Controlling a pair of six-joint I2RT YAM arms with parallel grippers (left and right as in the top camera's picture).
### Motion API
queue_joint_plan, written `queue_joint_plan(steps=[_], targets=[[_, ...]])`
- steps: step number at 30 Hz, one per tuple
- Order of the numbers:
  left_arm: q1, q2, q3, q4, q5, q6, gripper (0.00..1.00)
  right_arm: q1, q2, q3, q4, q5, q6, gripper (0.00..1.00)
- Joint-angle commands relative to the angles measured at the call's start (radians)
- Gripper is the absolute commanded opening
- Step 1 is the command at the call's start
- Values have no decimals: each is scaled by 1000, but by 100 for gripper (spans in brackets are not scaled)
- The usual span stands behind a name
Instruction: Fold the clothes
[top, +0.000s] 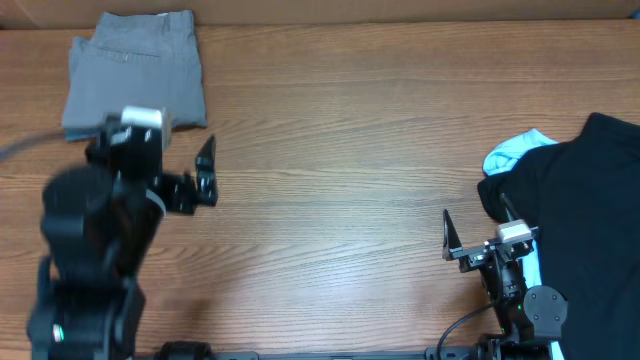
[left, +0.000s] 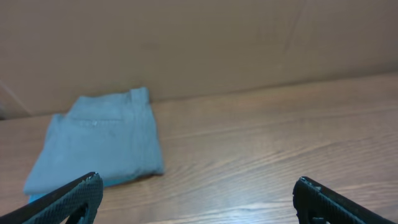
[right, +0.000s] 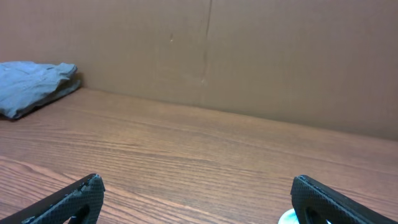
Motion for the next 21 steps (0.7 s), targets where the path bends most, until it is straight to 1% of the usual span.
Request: queue_joint_plan(steps=[1,9,12,15,19,21], targets=[[14,-174,-182,94,13,-5,100,-4,-12,-11,5,-7,0,100],[14,-491,-544,306,-18,-6,100,-4,-12,-11,5,-7,0,100],[15,-605,-658,332,-47,-6,100,-4,-12,-11,5,-7,0,100],[25,-713,-757,336,-47,-8,100,-4,-12,-11,5,-7,0,100],[27,-818,-879,385,-47,-8,100,-4,-12,-11,5,-7,0,100],[27,-817,-923,430,-64,-8,100,-4,-12,-11,5,-7,0,100]])
